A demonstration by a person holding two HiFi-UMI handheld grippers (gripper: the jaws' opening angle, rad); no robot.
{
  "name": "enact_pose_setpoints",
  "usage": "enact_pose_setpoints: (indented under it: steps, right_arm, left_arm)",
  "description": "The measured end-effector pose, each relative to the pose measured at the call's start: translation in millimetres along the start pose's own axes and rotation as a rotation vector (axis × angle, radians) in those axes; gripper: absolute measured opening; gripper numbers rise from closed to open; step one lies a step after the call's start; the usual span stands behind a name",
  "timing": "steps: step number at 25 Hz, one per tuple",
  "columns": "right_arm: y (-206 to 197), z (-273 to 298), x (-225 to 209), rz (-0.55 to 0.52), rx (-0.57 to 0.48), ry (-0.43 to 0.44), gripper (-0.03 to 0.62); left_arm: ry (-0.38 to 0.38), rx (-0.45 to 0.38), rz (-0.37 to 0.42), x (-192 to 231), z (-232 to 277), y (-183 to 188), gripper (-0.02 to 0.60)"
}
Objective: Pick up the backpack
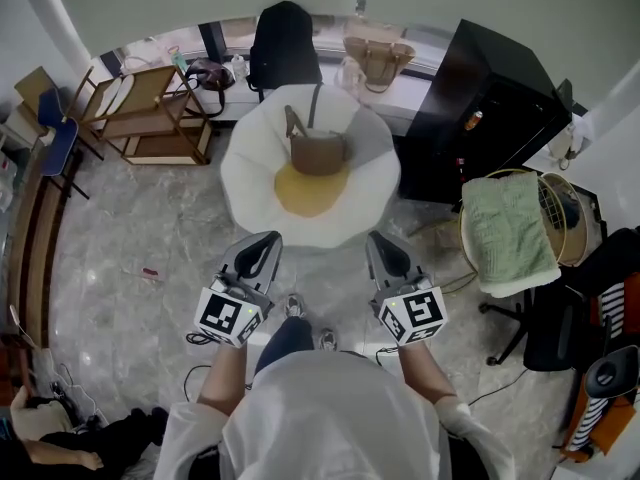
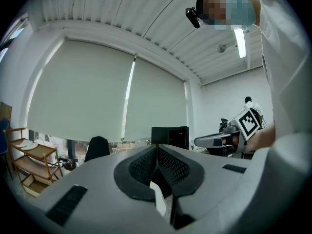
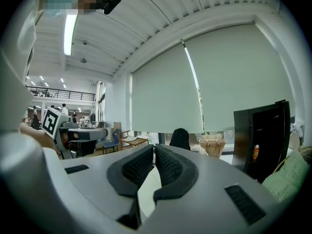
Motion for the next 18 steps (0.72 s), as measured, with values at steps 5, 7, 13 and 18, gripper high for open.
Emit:
enact_pose_setpoints:
  steps: [5,7,13,18]
  right_arm:
    - [3,35,-16,0.004,0.0,-0.036,0.034]
    - [6,53,-19,0.0,-0.004,-0.047,0.034]
    - [11,95,-25,0.01,-0.012,-0.075,0.034]
    - [6,113,-35,0.024,0.007,-0.088,0.034]
  left_arm:
    - [-0.044,0.002,-0.014,30,30,2,0.037]
    - [-0.055,0.003,-0.011,45,41,4,0.037]
    - [-0.075,0.009,-0.014,85,65,4,0.037]
    - [-0.074,0.015,-0.001,99,83,1,0.037]
Point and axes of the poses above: the fingertips, and each gripper's own axes: z forward along the fingers, x to its left, y out of its top, the point moved 3 cm from there along -z, backward along the fingers, and after that the axes turned 13 degrees about y, right-handed, at the moved point
